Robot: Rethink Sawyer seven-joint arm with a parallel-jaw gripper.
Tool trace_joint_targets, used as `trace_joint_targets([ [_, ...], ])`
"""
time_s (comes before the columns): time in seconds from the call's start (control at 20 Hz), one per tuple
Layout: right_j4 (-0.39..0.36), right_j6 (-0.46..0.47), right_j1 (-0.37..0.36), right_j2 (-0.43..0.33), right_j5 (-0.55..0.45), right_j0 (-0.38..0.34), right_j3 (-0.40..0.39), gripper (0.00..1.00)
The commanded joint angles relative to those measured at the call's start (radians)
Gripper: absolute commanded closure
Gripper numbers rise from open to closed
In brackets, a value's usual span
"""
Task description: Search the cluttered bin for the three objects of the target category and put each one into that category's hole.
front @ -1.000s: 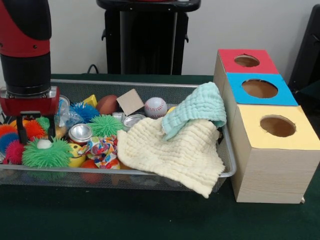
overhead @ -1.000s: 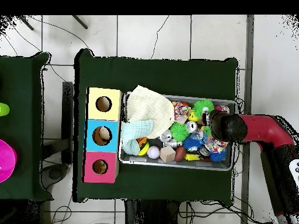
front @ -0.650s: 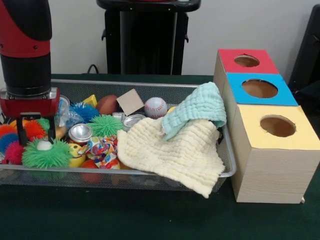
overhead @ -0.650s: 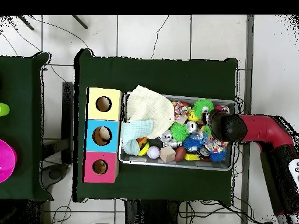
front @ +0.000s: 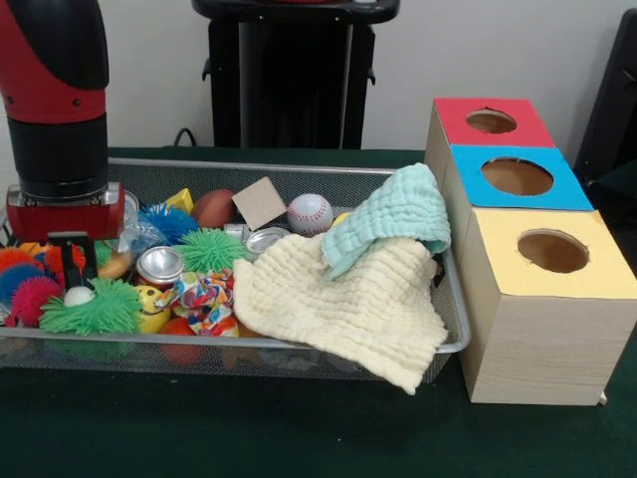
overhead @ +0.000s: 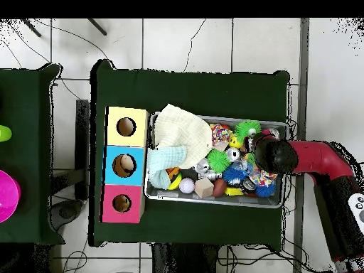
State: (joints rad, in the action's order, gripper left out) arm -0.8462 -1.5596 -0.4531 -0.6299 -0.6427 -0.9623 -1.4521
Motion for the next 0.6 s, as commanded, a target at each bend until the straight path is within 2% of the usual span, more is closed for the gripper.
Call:
trace_joint_targets([
  [0.05,-0.046,0.149,0.063,0.045,-0.003,-0.003,-0.049,1.0],
  [0.2,0.005,0.079,0.046,0.081,-0.082,0.017,-0.096,1.0],
  [0.3,0.079,0.006,0.037,0.106,-0.157,0.025,-0.157,1.0],
  [0.45,0.245,-0.076,0.027,0.116,-0.285,0.013,-0.261,1.0],
  [0.6,0.378,-0.149,0.012,0.113,-0.301,0.001,-0.36,1.0],
])
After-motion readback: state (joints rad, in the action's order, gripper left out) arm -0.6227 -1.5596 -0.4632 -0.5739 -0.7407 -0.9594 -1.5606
